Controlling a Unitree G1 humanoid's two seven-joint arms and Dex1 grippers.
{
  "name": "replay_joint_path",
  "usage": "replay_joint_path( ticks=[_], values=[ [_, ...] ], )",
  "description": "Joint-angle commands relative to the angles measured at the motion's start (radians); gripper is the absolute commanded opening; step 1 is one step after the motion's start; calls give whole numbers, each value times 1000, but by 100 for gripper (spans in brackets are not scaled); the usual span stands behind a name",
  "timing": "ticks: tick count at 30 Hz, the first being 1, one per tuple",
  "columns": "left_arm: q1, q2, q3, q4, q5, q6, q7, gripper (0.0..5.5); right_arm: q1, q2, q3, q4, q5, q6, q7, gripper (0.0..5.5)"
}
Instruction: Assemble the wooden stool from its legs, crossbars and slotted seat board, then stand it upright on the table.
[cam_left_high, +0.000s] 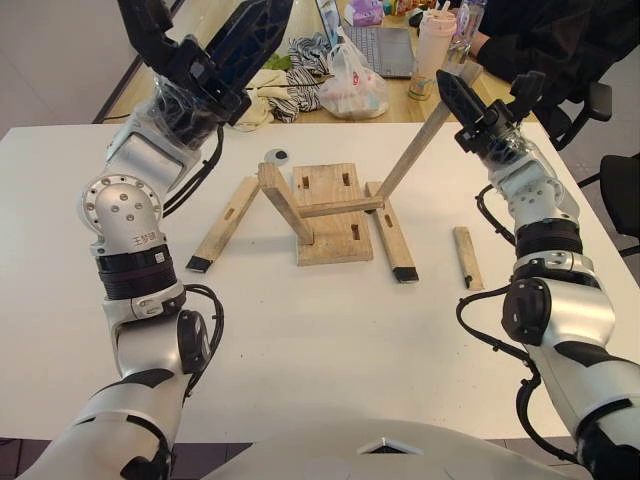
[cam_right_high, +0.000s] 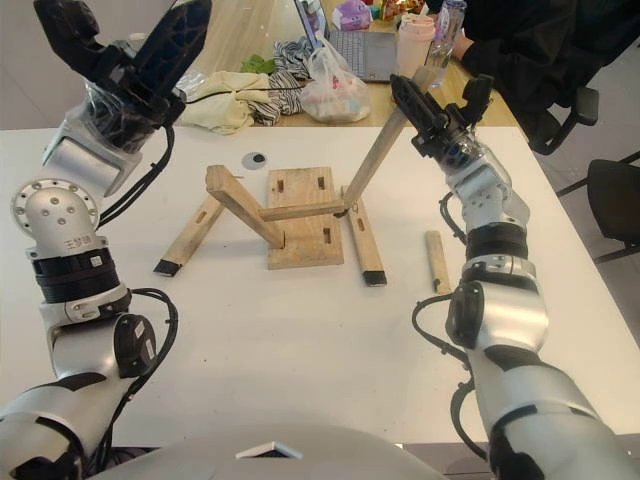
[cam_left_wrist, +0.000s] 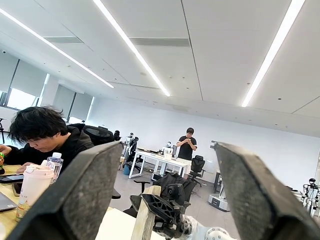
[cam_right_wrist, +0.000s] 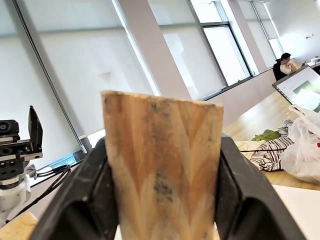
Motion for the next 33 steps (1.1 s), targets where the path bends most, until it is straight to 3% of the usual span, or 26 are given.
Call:
replay_joint_path(
  ticks=[1,8,17,24,33],
  values=[
    [-18,6,-3,17,3,2,1,334,21,30,-28,49,-6,-8,3,204],
    [0,-9,-8,24,13,-11,12,334,72,4,29,124,-121,-43,43,204],
    [78,-49,-5,-37,29,-53,77,334,29,-189,339,-18,-333,80,393,204],
    [161,-105,-65,-90,96,-120,103,334,-113,-179,488,-38,-473,-24,490,203],
    [276,-198,-122,-115,188,-264,142,334,-282,-172,688,-47,-559,-18,562,203]
  ],
)
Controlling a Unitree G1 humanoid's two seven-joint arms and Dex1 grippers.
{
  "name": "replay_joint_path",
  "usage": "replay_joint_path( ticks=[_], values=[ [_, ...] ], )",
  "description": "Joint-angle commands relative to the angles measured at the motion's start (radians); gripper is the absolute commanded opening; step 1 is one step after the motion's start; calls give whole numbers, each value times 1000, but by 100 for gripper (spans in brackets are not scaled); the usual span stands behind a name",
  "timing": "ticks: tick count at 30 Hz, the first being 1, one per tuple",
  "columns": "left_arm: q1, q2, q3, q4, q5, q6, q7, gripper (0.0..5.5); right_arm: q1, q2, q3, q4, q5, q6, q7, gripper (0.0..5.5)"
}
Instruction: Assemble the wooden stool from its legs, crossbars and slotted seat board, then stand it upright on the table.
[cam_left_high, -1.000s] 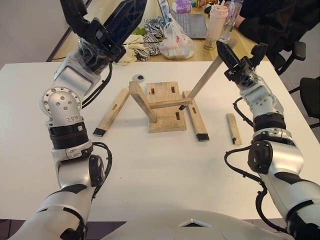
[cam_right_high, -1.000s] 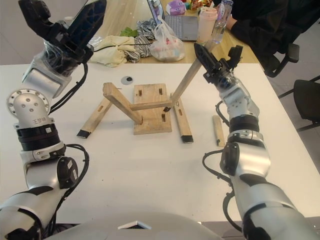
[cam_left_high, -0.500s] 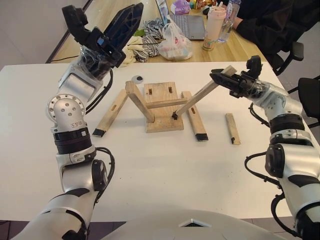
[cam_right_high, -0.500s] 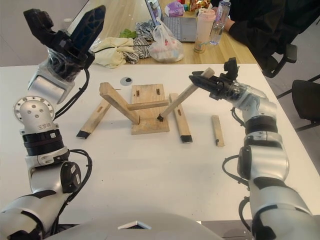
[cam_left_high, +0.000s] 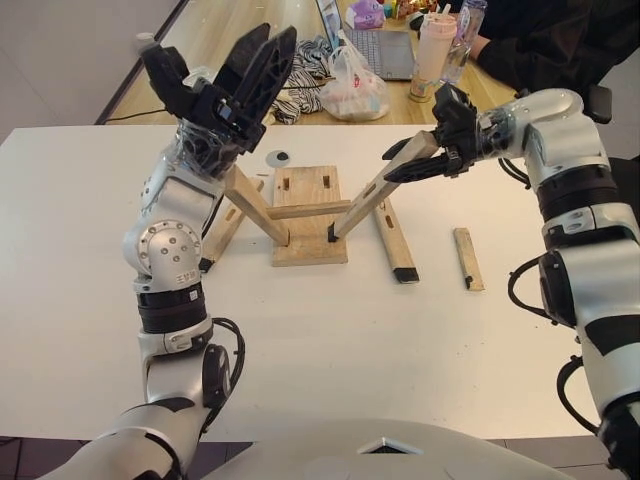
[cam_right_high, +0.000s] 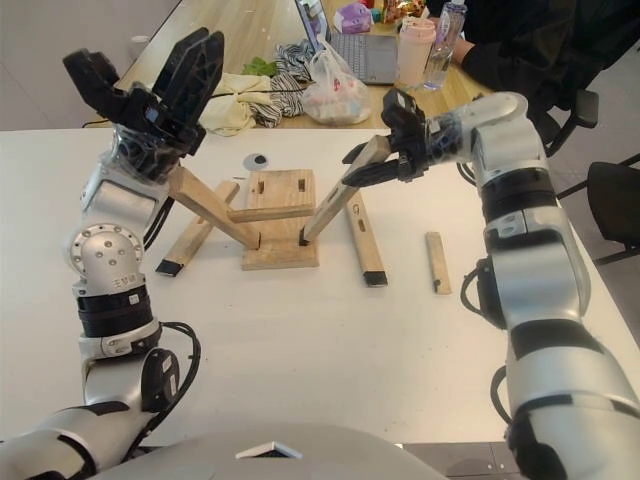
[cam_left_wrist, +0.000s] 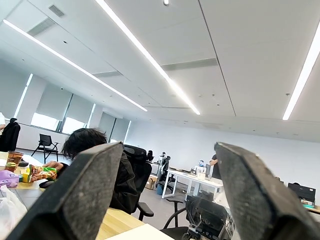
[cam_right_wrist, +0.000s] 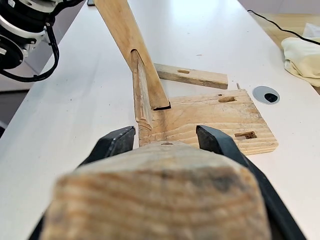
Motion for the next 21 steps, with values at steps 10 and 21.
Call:
replay_joint_path(
  ticks=[10,21],
  values=[
    [118,-54,-101,31,97,-42,40,334,-54,44,207,-23,11,-38,19,203],
    [126,-57,-177,88,215,-77,63,334,-20,36,368,-246,139,82,19,203]
  ],
)
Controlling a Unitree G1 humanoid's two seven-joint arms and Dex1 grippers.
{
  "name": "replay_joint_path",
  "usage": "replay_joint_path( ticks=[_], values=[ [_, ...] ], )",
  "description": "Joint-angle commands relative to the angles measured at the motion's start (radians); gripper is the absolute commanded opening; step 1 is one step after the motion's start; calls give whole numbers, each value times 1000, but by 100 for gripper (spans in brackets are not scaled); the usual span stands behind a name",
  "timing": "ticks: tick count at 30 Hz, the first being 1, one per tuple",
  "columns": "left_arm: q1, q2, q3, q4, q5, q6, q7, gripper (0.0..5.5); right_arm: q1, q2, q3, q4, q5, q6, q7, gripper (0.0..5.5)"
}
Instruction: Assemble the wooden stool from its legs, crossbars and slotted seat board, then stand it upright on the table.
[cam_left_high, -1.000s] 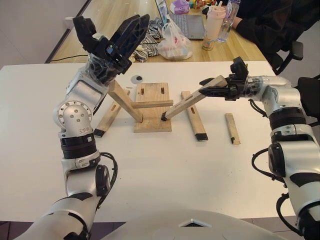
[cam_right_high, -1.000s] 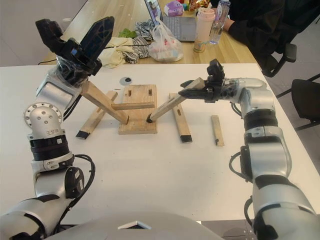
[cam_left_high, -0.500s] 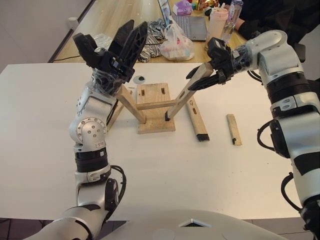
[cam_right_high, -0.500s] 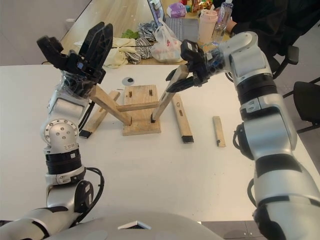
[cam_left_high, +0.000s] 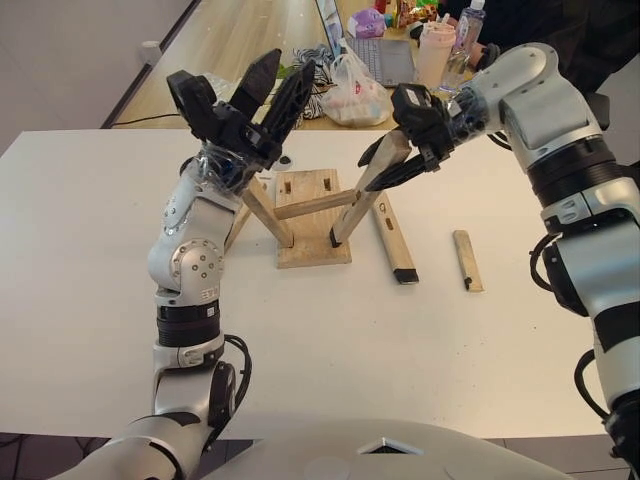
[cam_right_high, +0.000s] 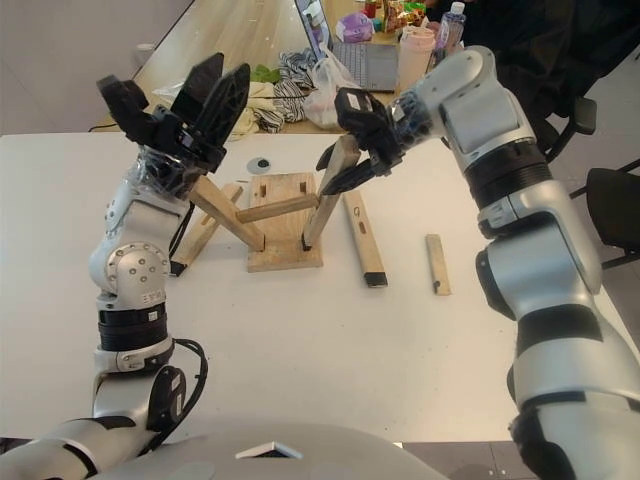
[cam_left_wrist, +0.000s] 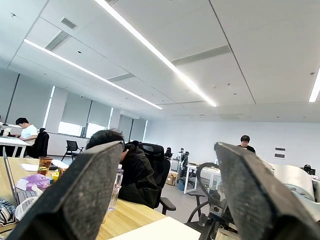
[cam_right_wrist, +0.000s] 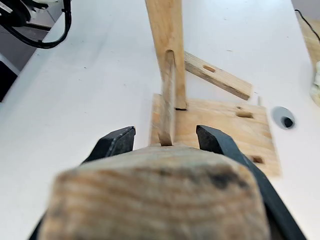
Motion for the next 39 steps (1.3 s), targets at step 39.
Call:
replay_joint_path(
  ticks=[39],
  values=[
    [-15,17,3,65,67,86,84,334,10,105,27,117,-307,100,-68,203]
  ],
)
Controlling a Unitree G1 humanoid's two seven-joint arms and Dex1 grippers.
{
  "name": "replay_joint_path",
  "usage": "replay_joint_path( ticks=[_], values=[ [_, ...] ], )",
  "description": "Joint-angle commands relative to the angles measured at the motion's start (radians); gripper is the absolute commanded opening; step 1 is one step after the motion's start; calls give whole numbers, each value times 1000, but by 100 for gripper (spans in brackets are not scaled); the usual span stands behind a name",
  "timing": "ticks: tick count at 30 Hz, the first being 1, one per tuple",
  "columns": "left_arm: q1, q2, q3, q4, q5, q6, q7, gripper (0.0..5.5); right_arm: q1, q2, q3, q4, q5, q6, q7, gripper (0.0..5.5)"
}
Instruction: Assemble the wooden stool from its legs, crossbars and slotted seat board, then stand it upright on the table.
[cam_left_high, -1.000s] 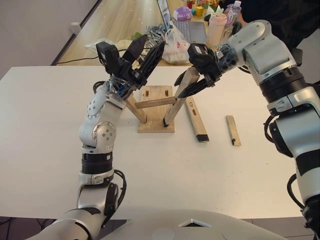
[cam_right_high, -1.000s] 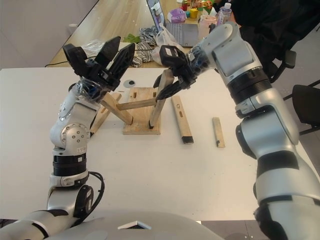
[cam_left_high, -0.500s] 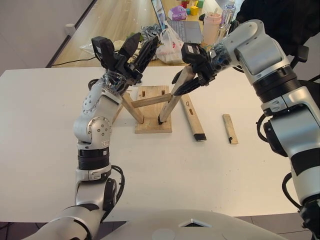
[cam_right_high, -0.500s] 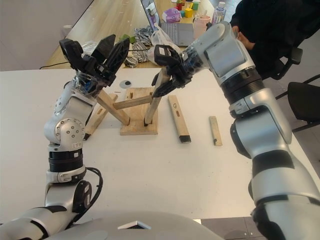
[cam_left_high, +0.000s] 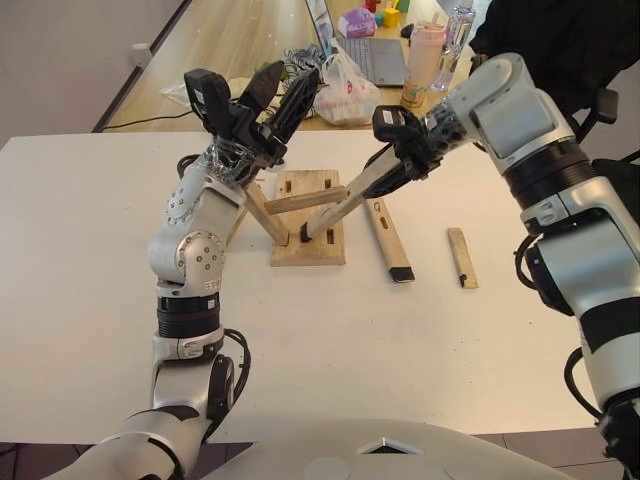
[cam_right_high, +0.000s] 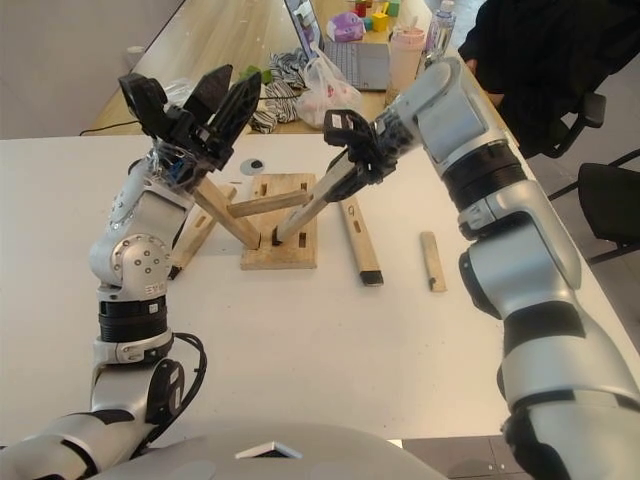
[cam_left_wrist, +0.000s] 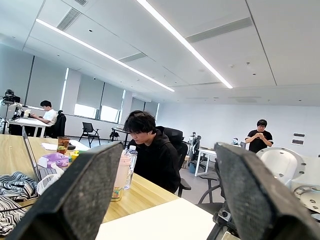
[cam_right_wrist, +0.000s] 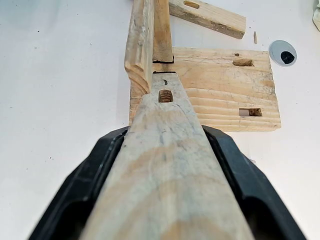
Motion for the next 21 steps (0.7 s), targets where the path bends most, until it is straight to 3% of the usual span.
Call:
replay_joint_path(
  ticks=[1,21],
  values=[
    [39,-13,-15,36,14,27,11,334,20,51,23,39,-53,0,16,203],
    [49,-12,-18,27,25,39,9,334,-32,-95,8,119,-141,-155,107,203]
  ],
)
